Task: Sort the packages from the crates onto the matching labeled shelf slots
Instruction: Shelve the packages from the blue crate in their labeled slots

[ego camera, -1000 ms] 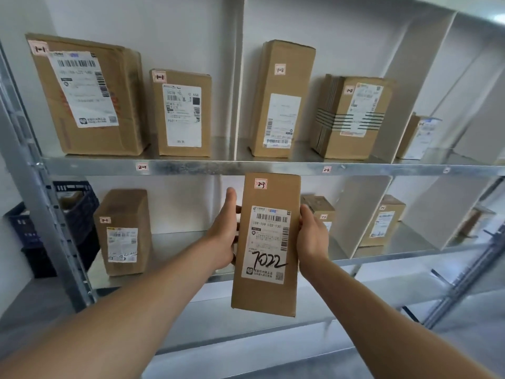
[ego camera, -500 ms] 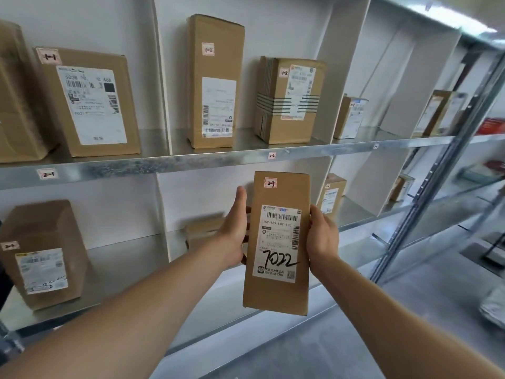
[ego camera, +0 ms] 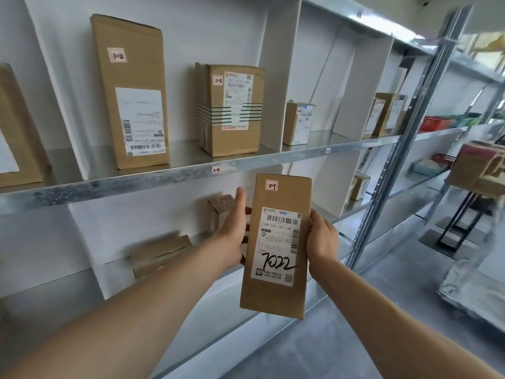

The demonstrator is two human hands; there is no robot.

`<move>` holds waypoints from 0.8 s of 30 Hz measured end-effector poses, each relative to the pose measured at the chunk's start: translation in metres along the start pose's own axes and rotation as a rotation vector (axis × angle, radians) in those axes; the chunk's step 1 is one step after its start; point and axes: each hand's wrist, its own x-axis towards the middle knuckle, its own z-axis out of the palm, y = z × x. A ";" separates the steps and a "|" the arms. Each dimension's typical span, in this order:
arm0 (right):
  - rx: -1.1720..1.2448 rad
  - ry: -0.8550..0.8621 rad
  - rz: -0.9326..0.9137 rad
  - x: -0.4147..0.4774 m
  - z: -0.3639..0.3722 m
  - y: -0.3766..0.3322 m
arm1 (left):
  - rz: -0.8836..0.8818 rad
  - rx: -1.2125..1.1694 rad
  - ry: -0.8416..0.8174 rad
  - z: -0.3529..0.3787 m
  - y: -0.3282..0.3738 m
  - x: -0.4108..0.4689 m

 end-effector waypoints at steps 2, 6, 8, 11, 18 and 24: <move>-0.014 0.014 0.001 0.012 -0.012 -0.002 | 0.010 0.009 -0.008 0.015 0.004 0.004; -0.036 0.055 -0.016 0.036 -0.033 -0.004 | 0.012 0.009 -0.037 0.044 0.005 0.014; -0.032 0.078 -0.018 0.043 -0.042 -0.005 | 0.003 0.008 -0.077 0.054 0.005 0.022; -0.006 0.105 -0.035 0.057 -0.051 -0.004 | 0.008 0.017 -0.111 0.068 0.007 0.039; -0.048 0.236 -0.020 0.097 -0.056 0.002 | 0.004 0.041 -0.222 0.091 0.013 0.094; -0.055 0.343 -0.033 0.131 -0.055 -0.002 | -0.025 0.080 -0.311 0.106 0.029 0.135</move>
